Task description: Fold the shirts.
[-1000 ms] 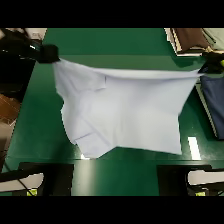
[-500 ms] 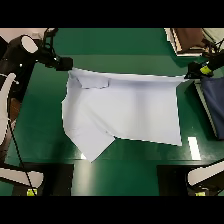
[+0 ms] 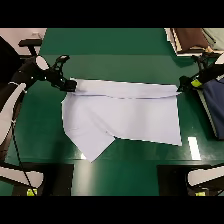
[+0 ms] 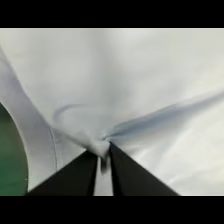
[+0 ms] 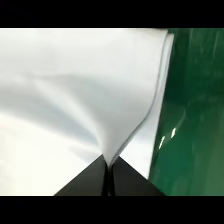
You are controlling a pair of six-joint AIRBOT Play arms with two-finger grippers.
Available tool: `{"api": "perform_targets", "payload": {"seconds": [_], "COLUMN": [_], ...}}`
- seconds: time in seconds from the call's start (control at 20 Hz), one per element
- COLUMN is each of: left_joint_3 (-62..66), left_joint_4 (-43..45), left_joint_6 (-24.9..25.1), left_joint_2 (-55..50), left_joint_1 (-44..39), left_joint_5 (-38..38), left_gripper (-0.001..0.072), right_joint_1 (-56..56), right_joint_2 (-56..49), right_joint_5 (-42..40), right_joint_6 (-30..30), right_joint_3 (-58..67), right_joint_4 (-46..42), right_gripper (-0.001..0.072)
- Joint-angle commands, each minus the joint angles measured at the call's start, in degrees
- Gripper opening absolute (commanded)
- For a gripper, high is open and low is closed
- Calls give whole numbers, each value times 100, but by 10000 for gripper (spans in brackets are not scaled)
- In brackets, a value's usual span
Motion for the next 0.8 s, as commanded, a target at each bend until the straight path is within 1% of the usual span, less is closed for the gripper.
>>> {"api": "perform_targets", "payload": {"seconds": [0.0, 0.05, 0.2, 0.25, 0.3, 0.45, 0.55, 0.7, 0.75], "left_joint_3": [-201, -199, -229, -365, -660, -2057, -3123, -4315, -4614], "left_joint_4": [-9, -7, -9, -9, -7, -9, -26, -98, -260], "left_joint_6": [-11, -9, -140, -190, -343, -789, -1126, -1508, -1545], "left_joint_2": [37, 98, 562, 815, 1165, 2306, 3021, 3713, 3875], "left_joint_1": [0, 7, 225, 339, 452, 575, 448, 149, 57], "left_joint_5": [-114, -251, -835, -975, -1036, -938, -839, -745, -695], "left_gripper": [553, 551, 551, 551, 551, 551, 551, 552, 552], "right_joint_1": [-50, -105, -367, -485, -621, -918, -1023, -988, -951], "right_joint_2": [321, 400, 822, 1104, 1434, 2306, 2741, 3141, 3217], "right_joint_5": [-354, -343, 28, 50, 48, -46, -205, -511, -562], "right_joint_6": [-2, -2, -46, -127, -155, -219, -306, -308, -308], "right_joint_3": [-601, -636, -798, -1054, -1405, -2417, -2881, -3204, -3237], "right_joint_4": [304, 380, 413, 452, 520, 752, 966, 1102, 1108], "right_gripper": [322, 460, 459, 457, 455, 455, 455, 454, 454]}}
